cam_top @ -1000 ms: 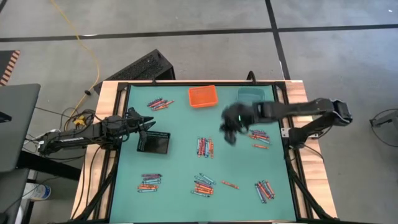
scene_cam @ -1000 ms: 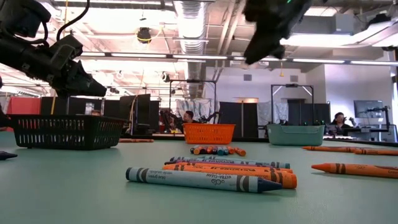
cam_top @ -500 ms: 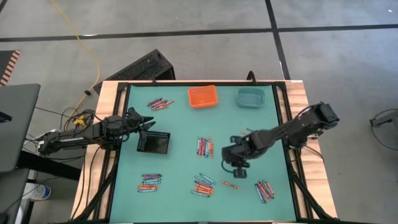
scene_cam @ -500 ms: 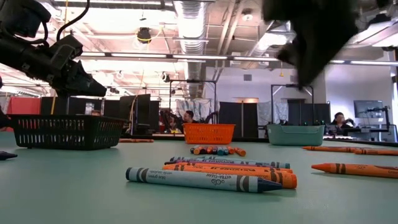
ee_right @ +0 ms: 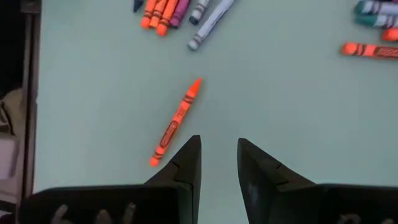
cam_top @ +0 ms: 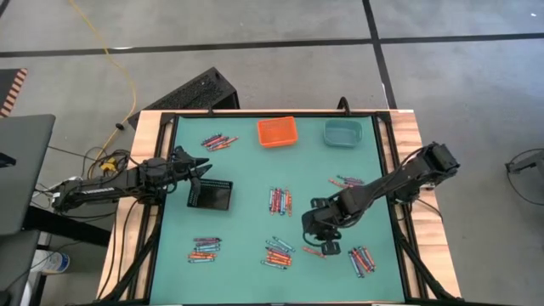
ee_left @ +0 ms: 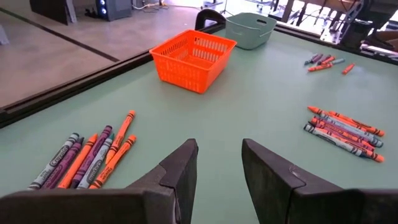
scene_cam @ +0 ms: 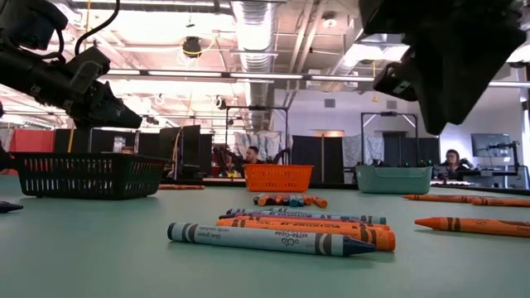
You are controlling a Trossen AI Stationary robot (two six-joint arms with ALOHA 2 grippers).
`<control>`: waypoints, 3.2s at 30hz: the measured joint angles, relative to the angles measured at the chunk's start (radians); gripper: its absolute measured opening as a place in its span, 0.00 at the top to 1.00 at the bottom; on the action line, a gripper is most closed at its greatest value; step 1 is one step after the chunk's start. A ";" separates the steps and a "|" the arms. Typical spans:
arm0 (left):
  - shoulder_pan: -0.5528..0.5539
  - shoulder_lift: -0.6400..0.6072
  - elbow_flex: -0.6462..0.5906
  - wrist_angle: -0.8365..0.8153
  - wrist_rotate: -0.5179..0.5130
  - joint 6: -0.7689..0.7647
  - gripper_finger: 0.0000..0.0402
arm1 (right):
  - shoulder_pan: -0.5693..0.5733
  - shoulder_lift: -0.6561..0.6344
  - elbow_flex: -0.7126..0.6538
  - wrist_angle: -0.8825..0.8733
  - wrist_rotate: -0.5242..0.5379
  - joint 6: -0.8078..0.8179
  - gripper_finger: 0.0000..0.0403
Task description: Sort crayons
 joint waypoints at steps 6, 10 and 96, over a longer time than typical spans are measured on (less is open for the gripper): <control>0.000 0.000 0.000 0.002 0.000 -0.004 0.71 | -0.047 -0.021 0.000 -0.153 0.018 -0.008 0.76; 0.000 0.000 0.000 0.002 0.000 -0.006 0.71 | -0.132 -0.073 0.000 -0.289 0.151 -0.010 0.76; -0.028 -0.136 -0.068 0.199 0.298 0.271 0.71 | -0.636 -0.105 -0.388 0.006 0.106 -0.252 1.00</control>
